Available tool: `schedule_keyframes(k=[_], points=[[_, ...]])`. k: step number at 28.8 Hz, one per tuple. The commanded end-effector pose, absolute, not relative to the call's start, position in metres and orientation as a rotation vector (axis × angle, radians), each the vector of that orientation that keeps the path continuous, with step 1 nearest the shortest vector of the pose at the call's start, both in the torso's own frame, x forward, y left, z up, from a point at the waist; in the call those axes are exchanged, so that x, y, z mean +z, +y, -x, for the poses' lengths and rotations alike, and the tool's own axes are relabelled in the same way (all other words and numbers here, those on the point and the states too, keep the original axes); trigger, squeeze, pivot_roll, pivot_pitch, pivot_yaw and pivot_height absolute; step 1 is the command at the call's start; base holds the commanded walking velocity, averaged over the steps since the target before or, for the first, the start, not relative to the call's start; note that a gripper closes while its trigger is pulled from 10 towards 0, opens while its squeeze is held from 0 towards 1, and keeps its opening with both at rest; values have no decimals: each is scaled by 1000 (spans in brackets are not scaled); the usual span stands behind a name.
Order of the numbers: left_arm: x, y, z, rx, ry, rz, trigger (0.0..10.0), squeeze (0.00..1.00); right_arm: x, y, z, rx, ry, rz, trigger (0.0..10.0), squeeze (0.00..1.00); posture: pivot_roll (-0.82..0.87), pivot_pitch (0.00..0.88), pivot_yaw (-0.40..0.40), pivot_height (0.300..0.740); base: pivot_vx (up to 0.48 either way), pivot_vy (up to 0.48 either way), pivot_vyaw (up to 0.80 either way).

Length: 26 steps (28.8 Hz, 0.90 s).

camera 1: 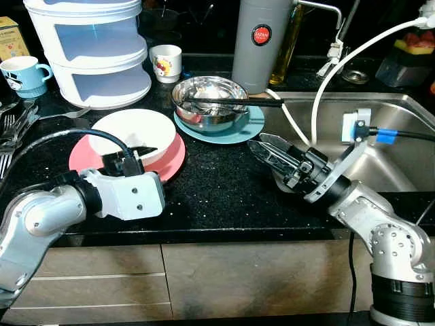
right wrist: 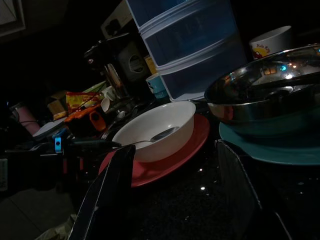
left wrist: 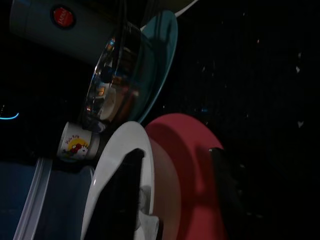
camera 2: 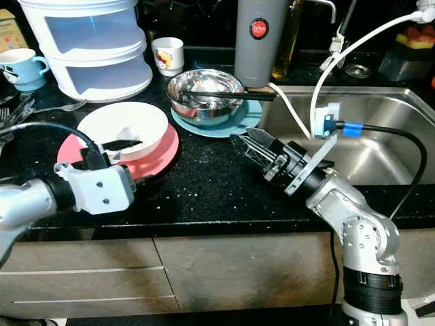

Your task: Kitchen organization

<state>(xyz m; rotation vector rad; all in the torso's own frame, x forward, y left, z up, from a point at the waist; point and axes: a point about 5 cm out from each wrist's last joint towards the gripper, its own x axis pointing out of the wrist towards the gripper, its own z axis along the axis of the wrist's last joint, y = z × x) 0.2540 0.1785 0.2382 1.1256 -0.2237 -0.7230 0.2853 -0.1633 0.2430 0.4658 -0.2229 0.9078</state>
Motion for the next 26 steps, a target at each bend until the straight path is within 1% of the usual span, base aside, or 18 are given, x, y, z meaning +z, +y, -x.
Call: schedule_keyframes(k=[1,10,19,21,24,26], points=[[239,183,-254,-726,-211,-1169,0,0,245,-163,-282,911,-227,-458,10000,0,93,37,-24,740,0,0,0],[237,186,-255,-719,-206,-1176,0,0,244,-165,-282,893,-224,-457,10000,0,92,32,-22,740,0,0,0],[246,187,-258,-666,-248,-1180,0,0,243,-164,-283,888,-226,-460,10000,0,97,23,-22,740,0,0,0],[259,188,-262,-604,-306,-1161,0,0,242,-164,-284,881,-229,-469,10000,0,98,17,-22,740,0,0,0],[268,188,-264,-563,-344,-1159,0,0,241,-164,-285,874,-232,-479,10000,0,96,11,-24,740,0,0,0],[286,187,-266,-482,-427,-1170,0,0,241,-164,-287,856,-236,-495,10000,0,97,5,-27,740,0,0,0]])
